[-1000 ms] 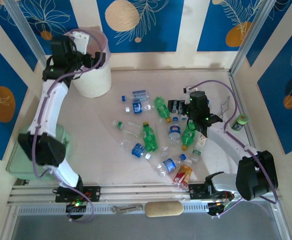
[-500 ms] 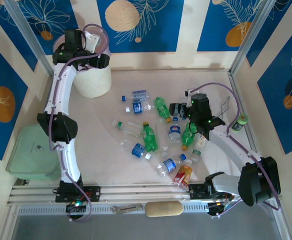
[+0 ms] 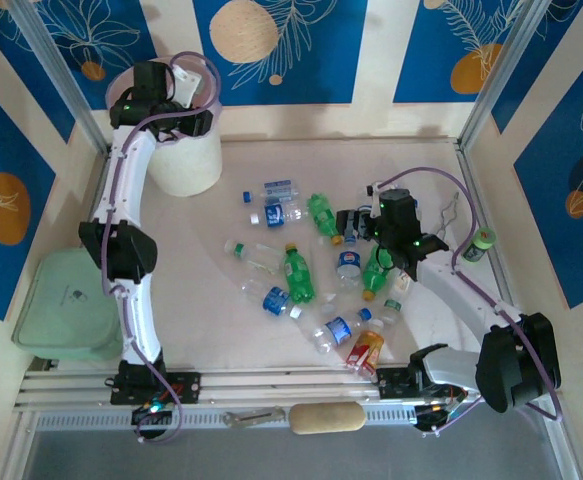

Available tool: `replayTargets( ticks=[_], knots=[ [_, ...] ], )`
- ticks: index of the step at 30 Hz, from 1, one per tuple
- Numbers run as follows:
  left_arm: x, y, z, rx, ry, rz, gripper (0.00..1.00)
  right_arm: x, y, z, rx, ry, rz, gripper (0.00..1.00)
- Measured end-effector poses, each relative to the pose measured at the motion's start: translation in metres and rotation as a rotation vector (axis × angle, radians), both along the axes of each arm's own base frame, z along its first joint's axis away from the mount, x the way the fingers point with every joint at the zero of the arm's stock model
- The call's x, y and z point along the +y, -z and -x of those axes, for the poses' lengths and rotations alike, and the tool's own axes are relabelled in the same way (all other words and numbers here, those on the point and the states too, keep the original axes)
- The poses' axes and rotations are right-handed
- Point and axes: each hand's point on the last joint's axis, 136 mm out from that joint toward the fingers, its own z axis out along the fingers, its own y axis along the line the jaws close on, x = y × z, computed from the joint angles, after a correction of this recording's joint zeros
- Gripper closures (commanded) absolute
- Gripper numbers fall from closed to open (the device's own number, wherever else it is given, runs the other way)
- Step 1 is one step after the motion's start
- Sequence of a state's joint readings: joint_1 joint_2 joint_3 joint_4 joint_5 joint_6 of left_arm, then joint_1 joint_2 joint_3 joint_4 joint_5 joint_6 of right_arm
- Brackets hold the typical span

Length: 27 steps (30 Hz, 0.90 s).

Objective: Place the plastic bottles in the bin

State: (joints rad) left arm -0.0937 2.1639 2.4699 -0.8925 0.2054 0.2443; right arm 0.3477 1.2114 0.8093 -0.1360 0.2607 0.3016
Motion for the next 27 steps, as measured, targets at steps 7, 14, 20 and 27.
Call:
replayTargets(
  ticks=[7,14,20,27],
  knots=[
    [-0.004,-0.005,-0.002,-0.022,0.013,0.01,0.7,0.002,0.003,0.003,0.019,-0.001,-0.007,0.02],
    [-0.015,-0.011,-0.004,-0.051,0.045,0.028,0.8,0.008,0.012,0.003,0.046,-0.013,-0.005,0.02],
    [-0.024,-0.013,-0.004,-0.066,0.071,0.019,0.68,0.01,0.016,0.004,0.061,-0.017,0.0,0.02],
    [-0.032,-0.006,-0.002,-0.067,0.1,-0.033,0.57,0.008,0.018,0.006,0.071,-0.016,0.005,0.02]
  ],
)
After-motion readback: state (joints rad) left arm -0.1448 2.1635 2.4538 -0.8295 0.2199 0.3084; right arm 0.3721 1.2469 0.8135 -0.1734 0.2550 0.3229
